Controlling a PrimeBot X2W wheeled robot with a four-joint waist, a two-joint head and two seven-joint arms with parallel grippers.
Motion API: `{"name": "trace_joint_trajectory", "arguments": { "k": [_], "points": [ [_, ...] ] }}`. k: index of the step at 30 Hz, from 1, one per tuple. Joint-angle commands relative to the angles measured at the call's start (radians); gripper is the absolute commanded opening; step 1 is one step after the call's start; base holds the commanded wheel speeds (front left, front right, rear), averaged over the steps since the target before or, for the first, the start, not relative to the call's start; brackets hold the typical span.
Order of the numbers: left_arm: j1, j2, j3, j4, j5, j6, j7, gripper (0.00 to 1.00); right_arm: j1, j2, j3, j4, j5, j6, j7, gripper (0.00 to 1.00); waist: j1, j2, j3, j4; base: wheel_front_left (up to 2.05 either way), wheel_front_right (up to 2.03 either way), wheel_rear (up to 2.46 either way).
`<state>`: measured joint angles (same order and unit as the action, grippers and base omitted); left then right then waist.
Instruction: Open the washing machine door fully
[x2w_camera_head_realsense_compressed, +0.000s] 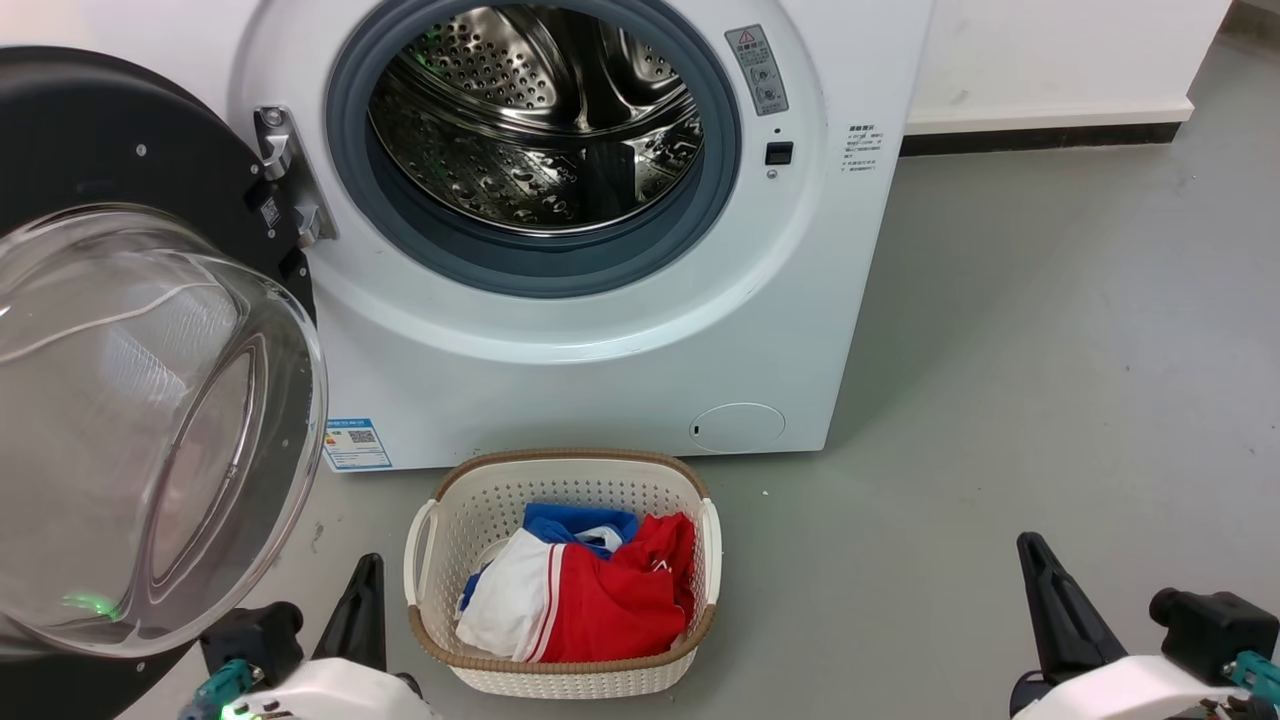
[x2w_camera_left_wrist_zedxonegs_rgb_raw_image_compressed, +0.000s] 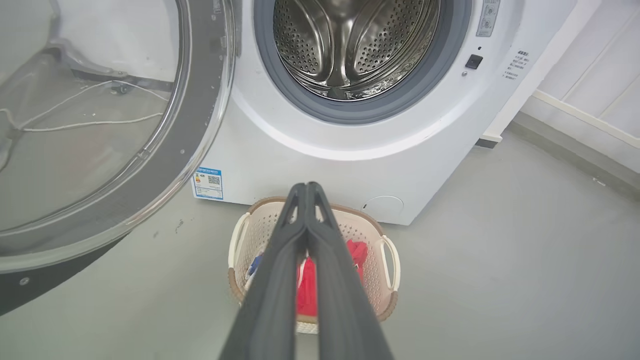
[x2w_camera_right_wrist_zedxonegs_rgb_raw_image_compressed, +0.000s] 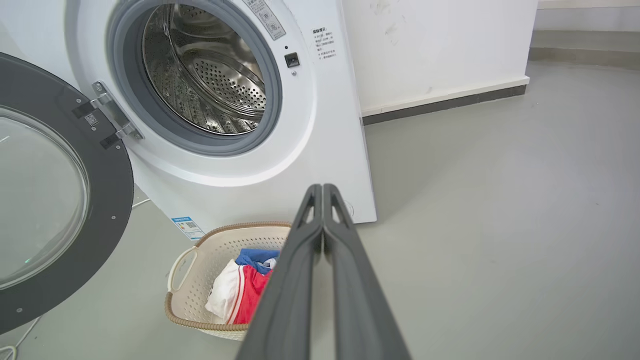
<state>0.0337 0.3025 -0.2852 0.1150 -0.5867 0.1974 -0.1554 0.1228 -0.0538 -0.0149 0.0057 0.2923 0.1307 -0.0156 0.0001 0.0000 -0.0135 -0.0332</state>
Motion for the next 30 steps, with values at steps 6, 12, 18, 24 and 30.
{"name": "trace_joint_trajectory", "arguments": {
  "k": [6,12,18,24,30],
  "points": [
    [-0.042,-0.016,0.046,0.005,-0.113,-0.036,0.024,0.00,-0.050,-0.014,0.000,0.013,0.153,0.000,0.005,0.00,-0.0001,0.0000,0.001,0.002,0.00,0.00,0.00],
    [-0.053,-0.034,0.074,0.019,-0.195,-0.062,0.043,0.00,-0.067,-0.018,-0.001,0.033,0.261,0.000,0.010,0.00,-0.0001,0.0000,0.002,0.004,0.00,0.00,0.00],
    [-0.061,-0.049,0.097,0.029,-0.259,-0.083,0.058,0.00,-0.080,-0.021,-0.003,0.047,0.346,0.000,0.015,0.00,-0.0001,0.0000,0.002,0.005,0.00,0.00,0.00],
    [-0.070,-0.066,0.122,0.040,-0.332,-0.106,0.075,0.00,-0.094,-0.023,-0.006,0.065,0.441,0.000,0.020,0.00,-0.0001,0.0000,0.003,0.007,0.00,0.00,0.00],
    [-0.078,-0.081,0.147,0.047,-0.400,-0.128,0.092,0.00,-0.108,-0.025,-0.009,0.080,0.529,0.000,0.025,0.00,-0.0001,0.0000,0.004,0.009,0.00,0.00,0.00]
  ]
}}
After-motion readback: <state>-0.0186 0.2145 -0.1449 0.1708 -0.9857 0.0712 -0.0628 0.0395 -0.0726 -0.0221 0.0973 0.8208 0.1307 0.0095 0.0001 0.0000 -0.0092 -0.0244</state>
